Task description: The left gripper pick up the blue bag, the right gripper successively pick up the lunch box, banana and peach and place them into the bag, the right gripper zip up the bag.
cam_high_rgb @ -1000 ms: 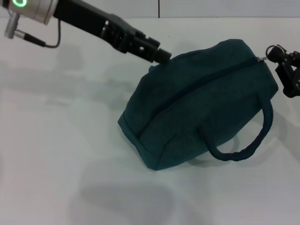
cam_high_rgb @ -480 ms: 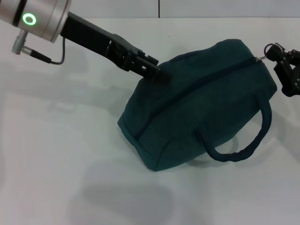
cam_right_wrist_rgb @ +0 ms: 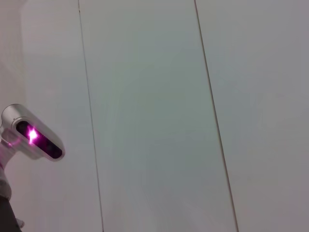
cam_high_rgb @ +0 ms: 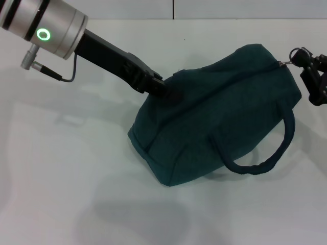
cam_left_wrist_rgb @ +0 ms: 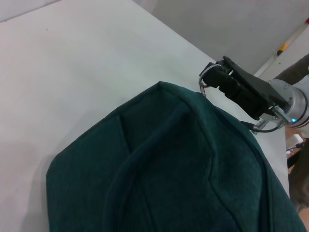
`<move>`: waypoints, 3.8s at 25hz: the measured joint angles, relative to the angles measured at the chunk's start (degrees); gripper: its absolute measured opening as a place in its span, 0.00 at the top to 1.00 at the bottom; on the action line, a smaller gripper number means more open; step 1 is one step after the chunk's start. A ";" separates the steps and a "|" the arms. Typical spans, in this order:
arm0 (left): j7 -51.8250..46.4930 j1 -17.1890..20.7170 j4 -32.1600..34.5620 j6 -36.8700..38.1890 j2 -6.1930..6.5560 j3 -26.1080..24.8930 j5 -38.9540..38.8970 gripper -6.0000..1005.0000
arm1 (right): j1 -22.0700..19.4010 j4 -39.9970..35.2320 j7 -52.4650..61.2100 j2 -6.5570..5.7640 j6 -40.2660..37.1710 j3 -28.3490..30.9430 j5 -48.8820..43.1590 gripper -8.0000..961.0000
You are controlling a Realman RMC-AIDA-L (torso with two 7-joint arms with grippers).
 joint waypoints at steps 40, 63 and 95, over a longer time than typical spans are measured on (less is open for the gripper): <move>3.87 3.88 0.38 0.48 3.82 -3.66 -2.58 0.94 | 1.18 1.16 -1.36 0.17 15.60 -3.91 -0.45 0.95; 4.97 5.29 0.22 -0.40 4.12 -5.12 -2.89 0.93 | 0.73 1.93 -3.03 -0.23 6.90 -6.78 0.11 0.95; 14.88 8.67 0.57 -0.63 0.63 -10.90 -7.50 0.87 | -2.45 1.81 -4.33 -0.67 4.71 -5.70 3.67 0.90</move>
